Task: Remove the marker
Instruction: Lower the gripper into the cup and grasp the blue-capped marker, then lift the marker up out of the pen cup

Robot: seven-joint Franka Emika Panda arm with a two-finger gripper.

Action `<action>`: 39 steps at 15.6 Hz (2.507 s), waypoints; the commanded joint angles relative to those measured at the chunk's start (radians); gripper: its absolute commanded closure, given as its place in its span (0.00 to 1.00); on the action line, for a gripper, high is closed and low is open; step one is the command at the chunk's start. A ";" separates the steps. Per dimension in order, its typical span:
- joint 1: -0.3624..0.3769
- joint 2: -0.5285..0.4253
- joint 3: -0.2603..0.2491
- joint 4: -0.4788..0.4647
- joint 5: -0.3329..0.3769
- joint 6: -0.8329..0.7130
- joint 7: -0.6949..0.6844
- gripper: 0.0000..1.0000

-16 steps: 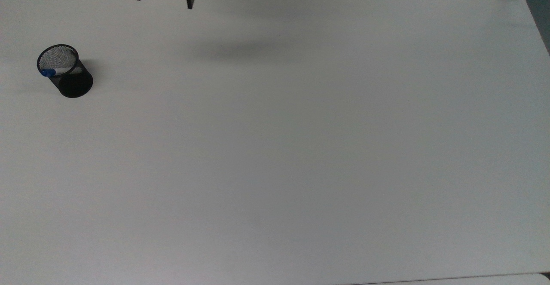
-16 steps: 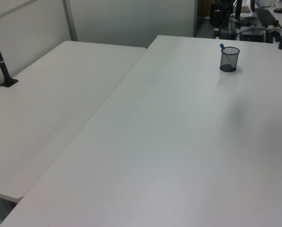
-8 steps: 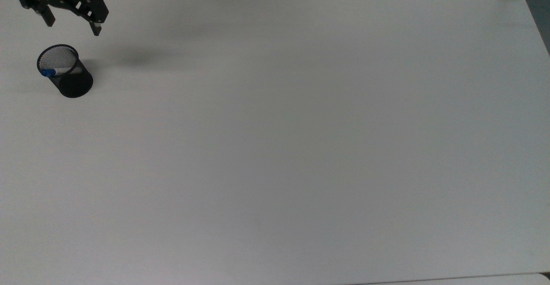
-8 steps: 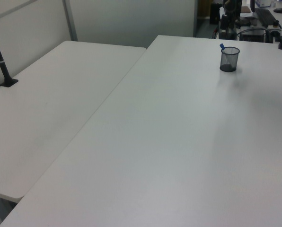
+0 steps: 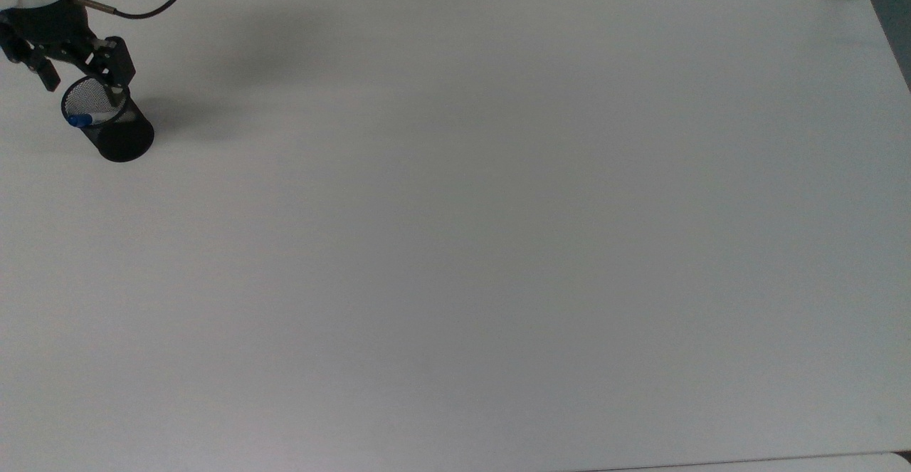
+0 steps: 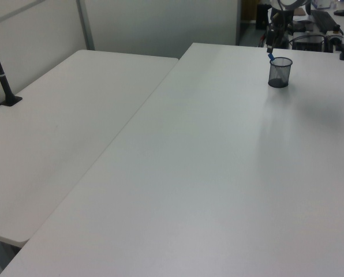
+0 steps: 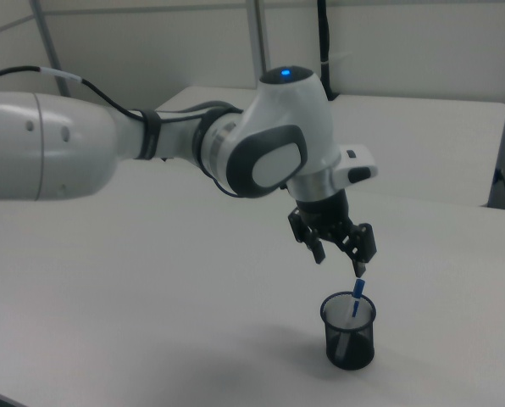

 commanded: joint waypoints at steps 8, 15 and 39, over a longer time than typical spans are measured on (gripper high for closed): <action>-0.010 0.083 -0.013 -0.006 -0.016 0.131 -0.078 0.56; -0.012 0.087 -0.014 0.002 -0.013 0.128 -0.099 0.87; 0.155 -0.023 0.000 0.019 0.015 -0.280 -0.099 0.87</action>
